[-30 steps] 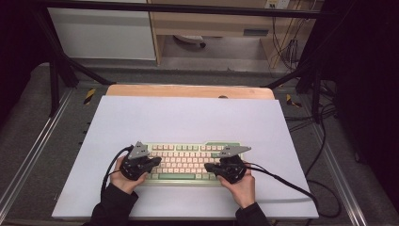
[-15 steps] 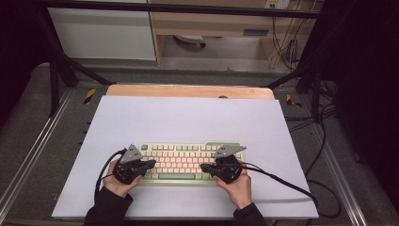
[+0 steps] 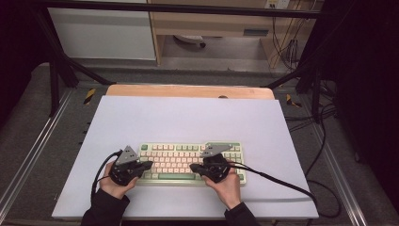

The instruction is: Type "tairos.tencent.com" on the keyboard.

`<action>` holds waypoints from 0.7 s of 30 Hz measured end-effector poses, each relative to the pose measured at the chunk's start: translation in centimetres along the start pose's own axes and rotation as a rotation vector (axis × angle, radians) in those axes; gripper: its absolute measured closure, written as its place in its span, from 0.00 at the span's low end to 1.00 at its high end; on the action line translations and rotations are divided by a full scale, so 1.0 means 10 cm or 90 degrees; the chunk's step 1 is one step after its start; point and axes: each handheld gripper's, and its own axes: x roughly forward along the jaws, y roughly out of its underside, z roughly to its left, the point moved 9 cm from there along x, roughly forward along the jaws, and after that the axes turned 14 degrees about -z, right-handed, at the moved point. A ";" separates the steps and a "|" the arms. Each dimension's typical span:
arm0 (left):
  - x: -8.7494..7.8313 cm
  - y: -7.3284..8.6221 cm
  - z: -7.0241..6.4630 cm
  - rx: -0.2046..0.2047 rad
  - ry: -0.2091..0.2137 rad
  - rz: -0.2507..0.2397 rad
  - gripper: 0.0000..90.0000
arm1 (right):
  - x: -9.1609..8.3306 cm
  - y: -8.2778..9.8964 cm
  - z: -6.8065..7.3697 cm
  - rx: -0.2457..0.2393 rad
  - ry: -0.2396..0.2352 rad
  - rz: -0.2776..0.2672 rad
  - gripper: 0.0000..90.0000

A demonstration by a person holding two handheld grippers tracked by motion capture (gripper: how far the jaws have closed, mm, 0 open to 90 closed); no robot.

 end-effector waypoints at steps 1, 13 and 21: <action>0.00 0.00 0.00 0.000 0.000 0.000 1.00 | 0.02 0.00 0.01 0.000 -0.001 -0.001 1.00; 0.01 0.01 0.01 -0.002 -0.001 0.001 1.00 | 0.23 0.01 0.05 0.011 -0.006 0.002 1.00; 0.01 0.01 0.01 -0.003 0.001 0.001 1.00 | 0.34 0.04 0.09 0.007 -0.015 0.010 1.00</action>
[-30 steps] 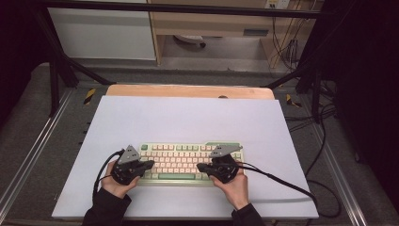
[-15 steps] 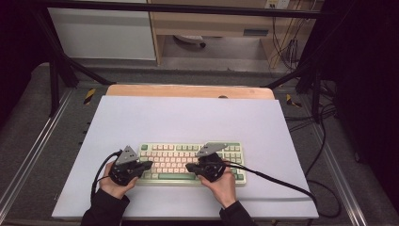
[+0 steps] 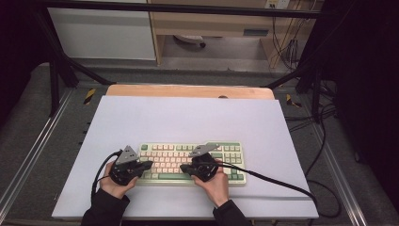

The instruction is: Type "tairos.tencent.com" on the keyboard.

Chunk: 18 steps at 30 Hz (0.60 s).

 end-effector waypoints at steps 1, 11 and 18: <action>0.00 0.00 0.00 0.000 0.000 0.000 1.00 | 0.01 0.00 0.00 -0.001 0.000 0.001 1.00; 0.01 0.00 -0.01 0.000 0.000 0.001 1.00 | 0.05 0.06 -0.01 -0.004 0.002 0.013 1.00; 0.00 0.00 0.00 -0.001 0.000 0.000 1.00 | 0.01 0.03 0.00 -0.004 -0.005 0.007 1.00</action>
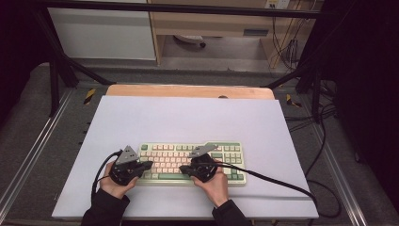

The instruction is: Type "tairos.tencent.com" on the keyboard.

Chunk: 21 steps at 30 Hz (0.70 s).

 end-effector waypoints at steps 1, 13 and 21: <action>0.00 0.00 0.00 0.000 0.000 0.000 1.00 | -0.02 -0.02 0.00 -0.001 0.002 -0.003 1.00; 0.00 -0.02 -0.02 0.001 0.002 -0.002 1.00 | -0.32 -0.03 -0.15 -0.001 0.025 -0.009 1.00; -0.01 -0.03 -0.03 0.004 0.003 -0.004 1.00 | -0.49 0.01 -0.27 0.001 0.040 -0.018 1.00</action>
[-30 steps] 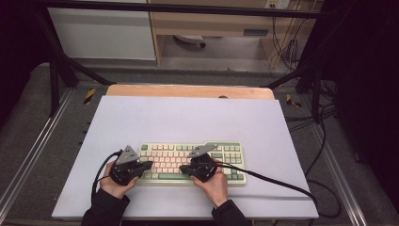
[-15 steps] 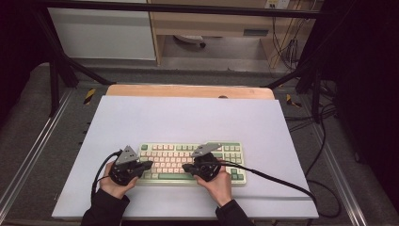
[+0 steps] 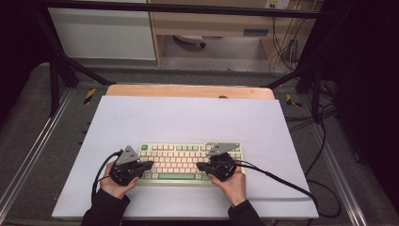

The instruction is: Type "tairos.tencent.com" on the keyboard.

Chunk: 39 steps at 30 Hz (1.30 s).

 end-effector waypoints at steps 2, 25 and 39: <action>0.01 0.00 -0.01 0.000 0.000 0.000 1.00 | -0.04 0.02 -0.03 0.004 0.002 0.000 1.00; 0.29 -0.19 -0.18 0.021 0.016 0.007 1.00 | -0.20 0.13 -0.14 0.012 0.016 -0.007 1.00; 0.54 -0.26 -0.22 0.023 0.014 0.018 1.00 | -0.20 0.13 -0.14 0.013 0.013 -0.005 1.00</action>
